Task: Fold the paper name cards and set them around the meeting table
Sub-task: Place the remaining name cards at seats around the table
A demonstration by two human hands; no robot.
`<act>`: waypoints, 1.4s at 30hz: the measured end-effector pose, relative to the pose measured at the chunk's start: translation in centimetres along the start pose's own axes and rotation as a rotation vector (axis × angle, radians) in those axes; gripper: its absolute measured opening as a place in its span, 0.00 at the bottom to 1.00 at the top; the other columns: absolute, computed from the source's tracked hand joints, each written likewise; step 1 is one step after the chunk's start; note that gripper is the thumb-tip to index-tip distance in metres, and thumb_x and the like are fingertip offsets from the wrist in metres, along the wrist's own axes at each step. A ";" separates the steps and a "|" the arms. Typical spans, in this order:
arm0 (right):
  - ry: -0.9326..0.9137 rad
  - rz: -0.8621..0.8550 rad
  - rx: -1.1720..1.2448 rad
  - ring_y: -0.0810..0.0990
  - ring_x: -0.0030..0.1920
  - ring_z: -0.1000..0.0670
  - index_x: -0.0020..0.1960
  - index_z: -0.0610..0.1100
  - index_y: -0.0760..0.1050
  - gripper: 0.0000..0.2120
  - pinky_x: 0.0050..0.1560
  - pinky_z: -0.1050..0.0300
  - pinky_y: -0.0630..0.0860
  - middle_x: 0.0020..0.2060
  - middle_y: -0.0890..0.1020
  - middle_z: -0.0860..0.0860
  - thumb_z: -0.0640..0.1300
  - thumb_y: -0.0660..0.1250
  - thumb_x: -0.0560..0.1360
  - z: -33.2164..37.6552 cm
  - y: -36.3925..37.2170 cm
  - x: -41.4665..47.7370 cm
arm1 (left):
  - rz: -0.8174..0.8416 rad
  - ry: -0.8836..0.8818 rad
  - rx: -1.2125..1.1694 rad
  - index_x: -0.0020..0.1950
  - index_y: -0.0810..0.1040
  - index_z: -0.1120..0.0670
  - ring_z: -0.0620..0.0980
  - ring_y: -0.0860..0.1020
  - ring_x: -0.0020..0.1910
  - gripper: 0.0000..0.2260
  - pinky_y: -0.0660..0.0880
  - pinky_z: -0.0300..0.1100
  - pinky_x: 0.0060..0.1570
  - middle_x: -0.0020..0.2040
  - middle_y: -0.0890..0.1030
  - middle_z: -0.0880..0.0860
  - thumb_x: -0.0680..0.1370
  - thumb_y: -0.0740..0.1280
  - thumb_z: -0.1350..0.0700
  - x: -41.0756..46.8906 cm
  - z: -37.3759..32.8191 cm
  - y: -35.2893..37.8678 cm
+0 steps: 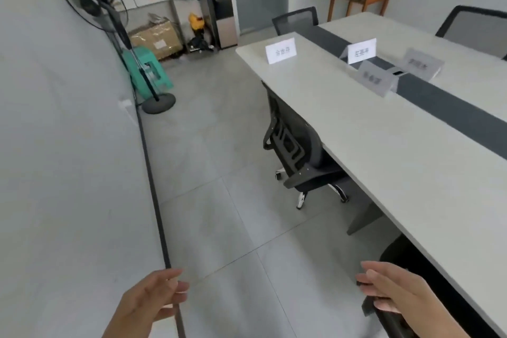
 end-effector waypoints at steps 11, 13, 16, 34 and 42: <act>0.033 0.023 -0.146 0.86 0.42 0.51 0.53 0.45 0.82 0.08 0.43 0.53 0.77 0.41 0.88 0.51 0.40 0.67 0.76 9.3 9.4 17.0 | -0.116 -0.036 -0.076 0.51 0.82 0.58 0.58 0.83 0.47 0.08 0.77 0.50 0.45 0.42 0.87 0.55 0.78 0.63 0.64 15.2 -5.5 -6.1; 0.027 0.047 -0.157 0.86 0.42 0.51 0.54 0.45 0.82 0.08 0.44 0.53 0.77 0.42 0.88 0.51 0.40 0.67 0.76 11.7 10.7 21.6 | -0.101 -0.065 -0.088 0.51 0.82 0.58 0.56 0.83 0.46 0.08 0.77 0.48 0.44 0.43 0.87 0.57 0.78 0.64 0.63 18.7 -7.2 -6.4; -0.005 0.090 -0.167 0.86 0.45 0.49 0.54 0.46 0.81 0.08 0.46 0.53 0.77 0.43 0.88 0.51 0.41 0.67 0.77 16.9 12.7 28.6 | 0.051 -0.042 -0.146 0.52 0.83 0.61 0.63 0.83 0.48 0.13 0.75 0.54 0.51 0.52 0.81 0.72 0.80 0.58 0.68 23.0 -10.9 -7.5; -0.071 0.124 -0.157 0.86 0.43 0.48 0.53 0.44 0.81 0.08 0.47 0.49 0.77 0.43 0.87 0.46 0.40 0.66 0.76 42.7 28.6 60.2 | -0.274 -0.070 -0.181 0.49 0.82 0.61 0.60 0.84 0.43 0.09 0.76 0.55 0.47 0.40 0.86 0.59 0.78 0.62 0.67 57.3 -26.8 -19.6; -0.104 -0.005 -0.033 0.86 0.44 0.48 0.56 0.41 0.80 0.10 0.48 0.49 0.78 0.44 0.88 0.47 0.40 0.67 0.76 53.3 31.9 68.6 | -0.092 0.084 -0.030 0.51 0.82 0.55 0.56 0.84 0.47 0.08 0.77 0.50 0.47 0.43 0.87 0.53 0.79 0.63 0.62 75.9 -41.4 -24.0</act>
Point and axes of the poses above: each hand's wrist, its own x-axis towards the middle knuckle, its own y-axis out of the palm, z = x × y, the point moved 4 cm from there along x, towards the middle knuckle
